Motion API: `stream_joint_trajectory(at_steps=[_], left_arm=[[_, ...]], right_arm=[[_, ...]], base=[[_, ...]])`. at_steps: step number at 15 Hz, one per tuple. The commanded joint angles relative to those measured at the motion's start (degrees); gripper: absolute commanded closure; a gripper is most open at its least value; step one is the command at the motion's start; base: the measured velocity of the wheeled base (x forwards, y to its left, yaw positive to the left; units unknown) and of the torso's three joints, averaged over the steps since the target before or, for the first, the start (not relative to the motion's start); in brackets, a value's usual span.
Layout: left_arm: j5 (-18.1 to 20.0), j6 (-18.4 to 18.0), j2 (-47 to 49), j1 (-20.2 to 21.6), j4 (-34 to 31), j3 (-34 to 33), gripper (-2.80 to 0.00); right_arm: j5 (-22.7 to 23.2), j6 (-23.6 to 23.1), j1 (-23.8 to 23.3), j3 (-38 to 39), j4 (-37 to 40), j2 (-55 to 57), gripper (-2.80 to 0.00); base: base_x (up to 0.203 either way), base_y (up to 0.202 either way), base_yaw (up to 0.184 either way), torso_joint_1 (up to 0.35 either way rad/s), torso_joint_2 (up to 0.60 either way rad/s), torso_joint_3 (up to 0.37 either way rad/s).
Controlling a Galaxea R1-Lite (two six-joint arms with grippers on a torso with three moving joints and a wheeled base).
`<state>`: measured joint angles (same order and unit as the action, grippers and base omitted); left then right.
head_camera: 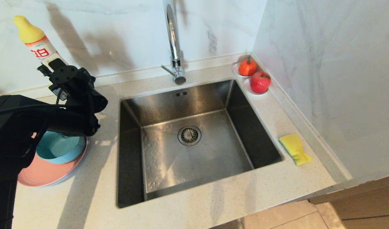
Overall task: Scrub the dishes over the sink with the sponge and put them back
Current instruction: Place the dish soap on the table
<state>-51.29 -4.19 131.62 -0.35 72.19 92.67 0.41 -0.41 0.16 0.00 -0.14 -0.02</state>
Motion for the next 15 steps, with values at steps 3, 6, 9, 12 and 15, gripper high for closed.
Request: stream_joint_trajectory(at_steps=[3, 6, 9, 12, 15], left_arm=[[-0.6, -0.1, 4.3, -4.1, -1.5, 5.9, 0.0], [-0.9, -0.2, 7.0, -6.9, -3.1, 9.2, 0.0], [-1.0, -0.3, 8.2, -8.1, -3.1, 10.2, 0.0], [-1.0, -0.3, 8.8, -8.0, -3.0, 10.2, 0.0], [-1.0, -0.2, 9.6, -7.9, -2.8, 10.2, 0.0]], right_arm=[[0.0, 0.0, 0.0, 0.0, 0.0, 0.0, 0.0], [0.0, 0.0, 0.0, 0.0, 0.0, 0.0, 0.0], [0.0, 0.0, 0.0, 0.0, 0.0, 0.0, 0.0], [0.0, 0.0, 0.0, 0.0, 0.0, 0.0, 0.0], [0.0, 0.0, 0.0, 0.0, 0.0, 0.0, 0.0]], base=[[0.0, 0.0, 0.0, 0.0, 0.0, 0.0], [0.0, 0.0, 0.0, 0.0, 0.0, 0.0], [0.0, 0.0, 0.0, 0.0, 0.0, 0.0], [0.0, 0.0, 0.0, 0.0, 0.0, 0.0], [0.0, 0.0, 0.0, 0.0, 0.0, 0.0]])
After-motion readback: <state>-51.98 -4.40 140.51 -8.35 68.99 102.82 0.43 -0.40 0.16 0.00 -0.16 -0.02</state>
